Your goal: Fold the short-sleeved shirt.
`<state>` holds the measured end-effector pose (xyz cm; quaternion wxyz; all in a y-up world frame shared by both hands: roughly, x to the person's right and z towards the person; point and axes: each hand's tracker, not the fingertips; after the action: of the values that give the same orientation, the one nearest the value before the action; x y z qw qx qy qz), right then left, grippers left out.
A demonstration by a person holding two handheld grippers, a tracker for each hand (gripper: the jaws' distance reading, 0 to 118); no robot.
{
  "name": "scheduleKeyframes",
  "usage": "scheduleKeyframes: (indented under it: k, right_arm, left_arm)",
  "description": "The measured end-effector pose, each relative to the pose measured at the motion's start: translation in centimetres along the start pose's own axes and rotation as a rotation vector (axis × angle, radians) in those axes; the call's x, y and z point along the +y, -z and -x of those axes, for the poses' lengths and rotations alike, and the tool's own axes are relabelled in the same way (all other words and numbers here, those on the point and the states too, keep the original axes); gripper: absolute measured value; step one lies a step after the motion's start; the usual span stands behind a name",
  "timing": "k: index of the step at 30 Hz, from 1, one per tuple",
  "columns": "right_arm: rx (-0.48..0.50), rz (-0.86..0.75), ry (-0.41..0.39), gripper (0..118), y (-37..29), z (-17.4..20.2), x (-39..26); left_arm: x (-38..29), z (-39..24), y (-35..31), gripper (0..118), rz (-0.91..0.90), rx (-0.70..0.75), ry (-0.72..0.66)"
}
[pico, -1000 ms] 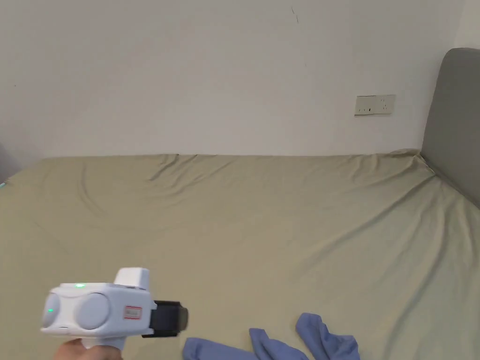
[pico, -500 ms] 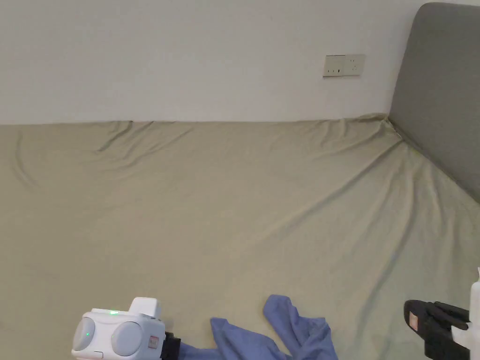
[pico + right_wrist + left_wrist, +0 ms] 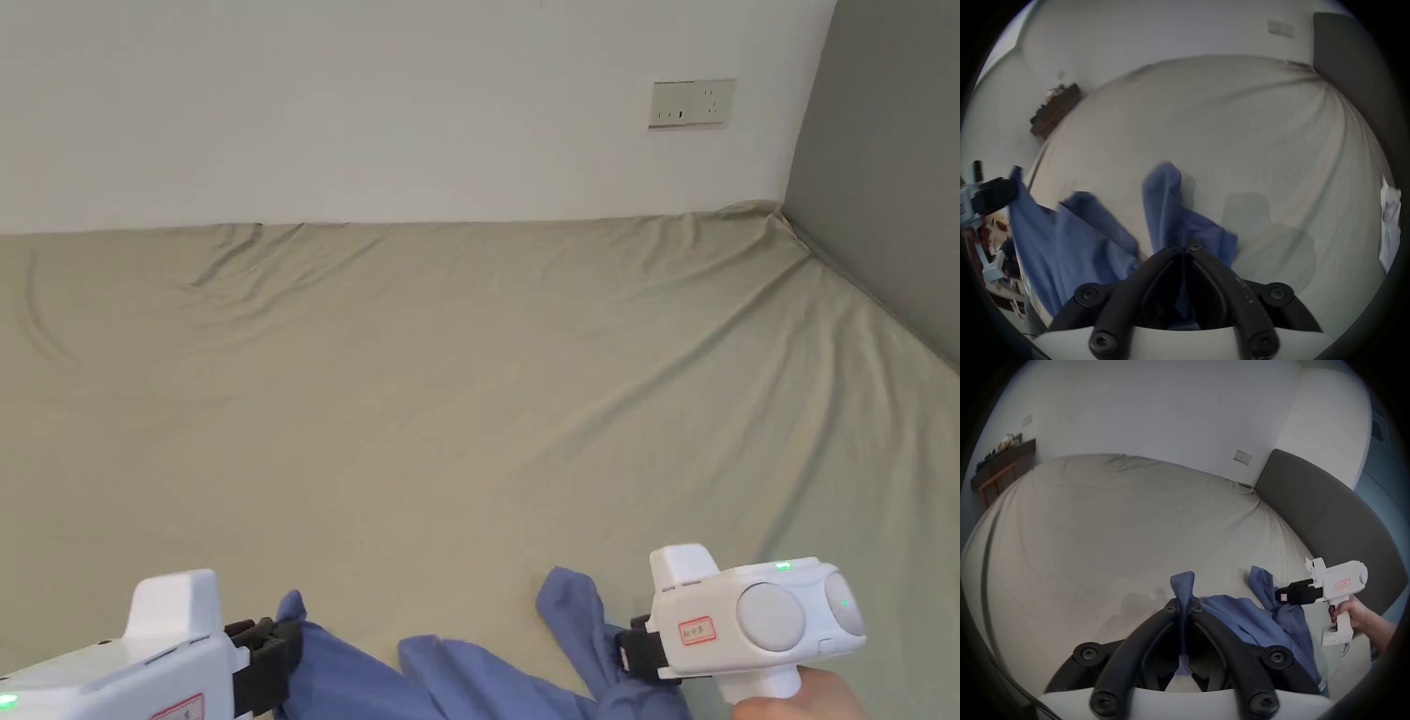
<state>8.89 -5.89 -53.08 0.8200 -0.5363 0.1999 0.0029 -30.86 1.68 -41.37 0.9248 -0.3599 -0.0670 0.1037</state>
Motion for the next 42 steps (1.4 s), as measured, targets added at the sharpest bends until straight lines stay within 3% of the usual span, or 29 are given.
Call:
scheduleKeyframes:
  k: [2,3,6,9,12,15,17,22,25,26,28,31,38,42]
  right_arm:
    - [0.101,-0.072,0.121,3,-1.9,-1.1,-1.3]
    - [0.108,-0.119,0.141,3,-3.1,-1.6,-1.8]
    - [-0.015,-0.288,0.114,3,-8.7,-2.7,-2.6]
    - [-0.009,-0.551,0.277,3,-17.1,-5.2,-3.4]
    - [-0.124,-0.769,0.279,3,-26.0,-6.1,-5.5]
    - [-0.17,-0.885,0.376,3,-31.5,-8.9,-6.2]
    - [-0.22,-0.937,0.381,3,-34.5,-10.1,-6.1]
    - [-0.238,-0.967,0.385,3,-38.7,-10.7,-2.8]
    - [-0.224,-0.926,0.367,3,-39.3,-10.3,1.1]
    - [-0.238,-0.919,0.354,3,-38.6,-10.4,2.9]
    - [-0.288,-0.915,0.298,3,-38.3,-10.1,5.9]
    - [-0.28,-0.947,0.369,3,-38.2,-10.1,9.9]
    - [-0.384,-1.028,0.336,2,-39.3,-9.2,18.7]
    - [-0.431,-1.062,0.347,2,-40.5,-8.7,21.8]
  left_arm:
    - [-0.2,0.5,-1.1,3,0.001,0.039,0.031]
    - [-0.3,1.0,-1.8,3,-0.014,0.045,0.028]
    - [0.2,3.1,-4.5,3,-0.091,0.086,-0.087]
    - [2.1,5.4,-9.3,2,-0.205,0.171,-0.108]
    - [3.6,8.3,-15.0,3,-0.314,0.238,-0.16]
    - [4.7,11.1,-20.3,3,-0.396,0.325,-0.204]
    - [5.6,11.9,-23.1,3,-0.432,0.355,-0.227]
    - [9.4,11.6,-25.6,3,-0.429,0.275,-0.272]
    - [13.7,9.7,-24.0,2,-0.393,0.274,-0.165]
    - [15.2,9.3,-23.3,2,-0.392,0.276,-0.175]
    - [18.3,7.9,-21.9,3,-0.393,0.331,-0.07]
    - [23.6,7.0,-19.3,3,-0.417,0.406,0.051]
    - [33.0,6.6,-14.5,2,-0.499,0.411,-0.052]
    - [36.5,8.6,-11.6,2,-0.559,0.305,-0.169]
